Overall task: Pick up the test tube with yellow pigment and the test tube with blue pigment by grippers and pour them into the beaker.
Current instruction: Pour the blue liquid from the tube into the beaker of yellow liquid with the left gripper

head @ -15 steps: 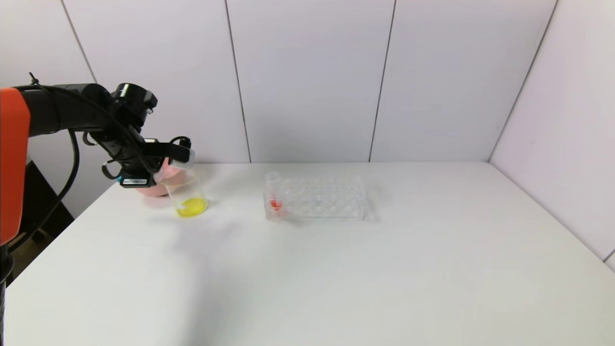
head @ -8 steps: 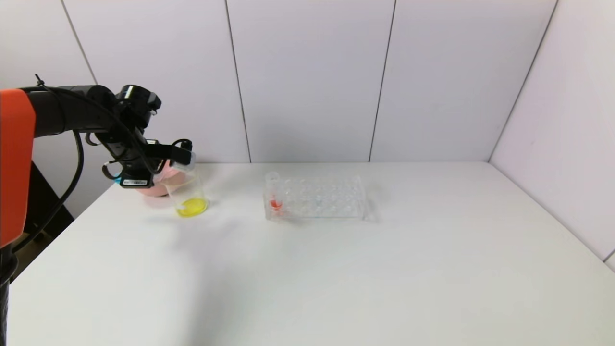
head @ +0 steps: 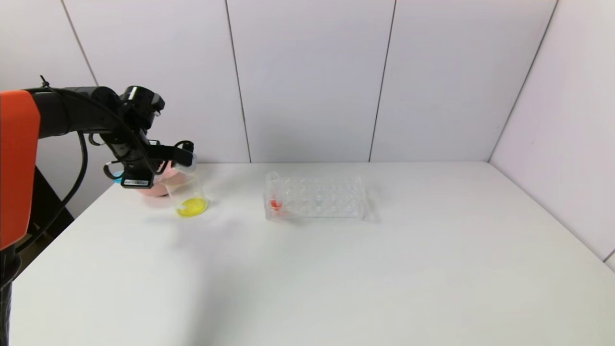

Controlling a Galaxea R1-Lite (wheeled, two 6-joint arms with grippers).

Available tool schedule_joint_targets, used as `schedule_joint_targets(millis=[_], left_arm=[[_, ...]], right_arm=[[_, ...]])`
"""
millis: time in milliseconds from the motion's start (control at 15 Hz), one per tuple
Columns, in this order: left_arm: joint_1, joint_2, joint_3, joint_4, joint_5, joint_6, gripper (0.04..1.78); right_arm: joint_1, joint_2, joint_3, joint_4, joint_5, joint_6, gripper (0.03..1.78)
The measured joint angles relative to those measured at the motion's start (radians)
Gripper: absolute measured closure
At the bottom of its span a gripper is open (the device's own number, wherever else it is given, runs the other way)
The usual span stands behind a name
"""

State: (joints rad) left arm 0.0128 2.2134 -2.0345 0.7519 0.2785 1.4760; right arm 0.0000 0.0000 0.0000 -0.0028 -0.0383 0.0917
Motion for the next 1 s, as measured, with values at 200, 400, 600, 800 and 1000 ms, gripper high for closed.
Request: schedule_joint_targets(millis=[200,400,600,800,1000], left_arm=[[-0.006,0.002,0.0,0.0,0.028,0.003,1.29],[-0.012,0.004,0.0,0.0,0.039,0.005,1.29],[-0.016,0.006,0.0,-0.001,0.064,0.006,1.29],[-0.025,0.007,0.0,-0.004,0.095,0.009,1.29],[-0.031,0.011,0.0,-0.004,0.111,0.008,1.29]], right_arm=[[0.0,0.0,0.0,0.0,0.0,0.0,0.1],[0.0,0.0,0.0,0.0,0.0,0.0,0.1],[0.0,0.0,0.0,0.0,0.0,0.0,0.1],[0.0,0.0,0.0,0.0,0.0,0.0,0.1],[0.0,0.0,0.0,0.0,0.0,0.0,0.1]])
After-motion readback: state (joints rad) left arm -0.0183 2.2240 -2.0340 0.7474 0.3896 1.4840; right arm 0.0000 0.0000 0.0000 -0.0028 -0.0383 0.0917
